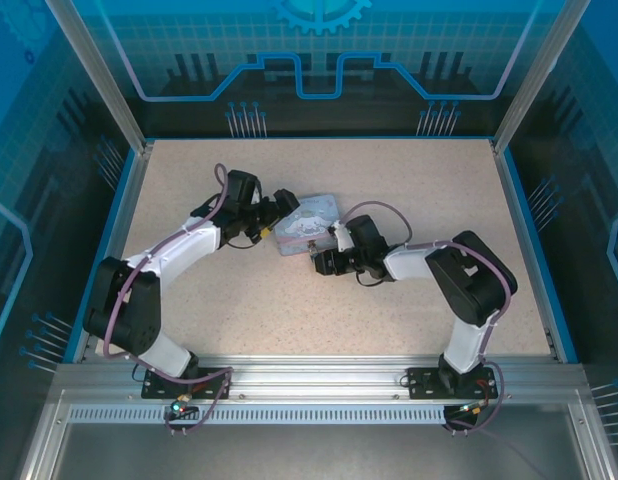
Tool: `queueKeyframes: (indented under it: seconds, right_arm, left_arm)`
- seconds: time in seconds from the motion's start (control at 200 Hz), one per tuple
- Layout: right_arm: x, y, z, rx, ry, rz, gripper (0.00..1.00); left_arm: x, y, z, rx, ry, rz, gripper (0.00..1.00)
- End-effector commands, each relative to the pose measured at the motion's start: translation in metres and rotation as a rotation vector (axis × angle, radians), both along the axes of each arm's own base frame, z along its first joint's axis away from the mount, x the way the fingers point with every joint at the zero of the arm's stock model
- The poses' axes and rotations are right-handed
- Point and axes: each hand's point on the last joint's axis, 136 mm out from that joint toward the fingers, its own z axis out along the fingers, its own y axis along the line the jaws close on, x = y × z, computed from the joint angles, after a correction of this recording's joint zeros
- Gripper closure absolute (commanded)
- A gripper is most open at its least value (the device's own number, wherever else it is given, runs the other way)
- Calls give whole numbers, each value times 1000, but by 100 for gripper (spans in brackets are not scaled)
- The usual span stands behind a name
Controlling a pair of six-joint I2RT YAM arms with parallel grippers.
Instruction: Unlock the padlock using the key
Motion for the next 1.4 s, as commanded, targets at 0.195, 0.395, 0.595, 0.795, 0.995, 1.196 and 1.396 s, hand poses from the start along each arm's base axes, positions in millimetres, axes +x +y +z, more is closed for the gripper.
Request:
queueKeyframes:
  seconds: [0.195, 0.395, 0.595, 0.795, 0.995, 1.196, 1.396]
  right_arm:
    - [12, 10, -15, -27, -29, 31, 57]
    - [6, 8, -19, -30, -20, 46, 62]
    - [-2, 7, -17, -19, -22, 64, 64]
    - [-6, 5, -20, -16, -14, 68, 69]
    - [-8, 4, -22, -17, -5, 65, 81]
    - [-7, 6, -18, 3, 5, 56, 96]
    - [-5, 6, -12, 42, 46, 18, 100]
  left_arm:
    - [10, -2, 2, -26, -5, -27, 1]
    - [13, -2, -1, -37, 1, -25, 1]
    - [16, -4, -4, -47, 8, -27, 1]
    - [18, -5, -3, -49, 7, -29, 1]
    - [20, -6, -4, -45, 8, -30, 1]
    - [19, 2, -15, 26, 34, -30, 1]
    - [12, 33, -28, 247, 64, -10, 1]
